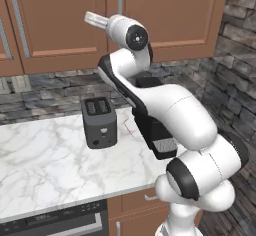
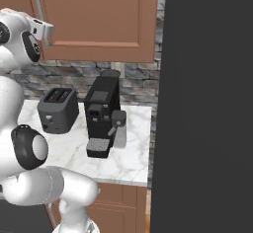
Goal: Close all open cabinet doors.
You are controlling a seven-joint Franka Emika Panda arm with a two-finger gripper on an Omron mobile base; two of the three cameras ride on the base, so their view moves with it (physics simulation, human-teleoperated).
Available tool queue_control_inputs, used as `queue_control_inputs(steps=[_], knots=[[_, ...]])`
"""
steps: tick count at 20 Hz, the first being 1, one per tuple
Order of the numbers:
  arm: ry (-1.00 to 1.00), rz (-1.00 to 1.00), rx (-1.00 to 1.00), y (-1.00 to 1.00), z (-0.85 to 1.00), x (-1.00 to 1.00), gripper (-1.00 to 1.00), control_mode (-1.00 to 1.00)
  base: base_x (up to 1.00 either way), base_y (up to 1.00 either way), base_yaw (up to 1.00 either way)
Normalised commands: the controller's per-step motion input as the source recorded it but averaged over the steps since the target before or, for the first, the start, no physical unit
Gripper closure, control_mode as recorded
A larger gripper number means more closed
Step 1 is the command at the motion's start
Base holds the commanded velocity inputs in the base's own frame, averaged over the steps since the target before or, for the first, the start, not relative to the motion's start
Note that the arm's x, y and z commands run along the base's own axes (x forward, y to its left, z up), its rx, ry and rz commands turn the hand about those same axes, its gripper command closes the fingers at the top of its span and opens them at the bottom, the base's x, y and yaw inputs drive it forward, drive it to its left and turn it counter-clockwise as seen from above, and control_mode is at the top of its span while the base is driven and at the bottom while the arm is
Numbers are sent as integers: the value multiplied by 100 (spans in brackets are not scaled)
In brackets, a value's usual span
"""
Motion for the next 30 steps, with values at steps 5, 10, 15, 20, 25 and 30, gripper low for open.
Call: queue_control_inputs(steps=[5, 10, 15, 20, 25, 30], knots=[[1, 0, 0, -15, 0, 61, -100, -100, 0, 0, 0], [3, 0, 0, -12, 0, 45, -100, -100, 0, 0, 0], [2, 0, 2, -11, 0, -1, -100, -100, 0, 0, 0], [0, 0, 7, -15, 0, -79, -100, -100, 0, 0, 0], [-2, 0, 8, -19, 0, -99, -100, -100, 0, 0, 0], [-8, 0, 6, -23, 6, -89, -100, -100, 0, 0, 0]])
